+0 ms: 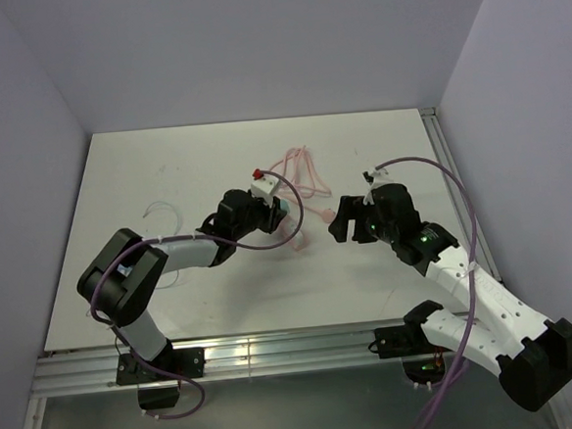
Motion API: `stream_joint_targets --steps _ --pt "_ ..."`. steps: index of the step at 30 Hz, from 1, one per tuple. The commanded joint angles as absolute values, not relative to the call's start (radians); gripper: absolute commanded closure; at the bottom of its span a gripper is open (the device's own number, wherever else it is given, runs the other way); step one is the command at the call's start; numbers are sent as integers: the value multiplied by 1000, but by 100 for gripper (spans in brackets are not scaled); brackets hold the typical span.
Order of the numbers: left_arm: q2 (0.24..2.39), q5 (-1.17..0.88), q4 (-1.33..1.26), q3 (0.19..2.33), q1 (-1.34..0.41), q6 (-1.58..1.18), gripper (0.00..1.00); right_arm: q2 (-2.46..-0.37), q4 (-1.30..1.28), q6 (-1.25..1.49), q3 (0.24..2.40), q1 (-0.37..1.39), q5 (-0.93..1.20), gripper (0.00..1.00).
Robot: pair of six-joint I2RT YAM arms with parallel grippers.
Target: Insert the plug
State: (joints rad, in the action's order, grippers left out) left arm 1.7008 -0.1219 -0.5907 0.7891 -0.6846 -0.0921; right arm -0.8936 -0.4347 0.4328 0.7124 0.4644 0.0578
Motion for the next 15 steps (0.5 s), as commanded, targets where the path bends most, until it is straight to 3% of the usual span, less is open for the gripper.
stream_joint_targets --steps 1,15 --pt "1693 -169 -661 778 -686 -25 100 -871 -403 426 701 451 97 14" --pt "1752 -187 -657 796 -687 74 100 -903 -391 433 701 436 127 15"
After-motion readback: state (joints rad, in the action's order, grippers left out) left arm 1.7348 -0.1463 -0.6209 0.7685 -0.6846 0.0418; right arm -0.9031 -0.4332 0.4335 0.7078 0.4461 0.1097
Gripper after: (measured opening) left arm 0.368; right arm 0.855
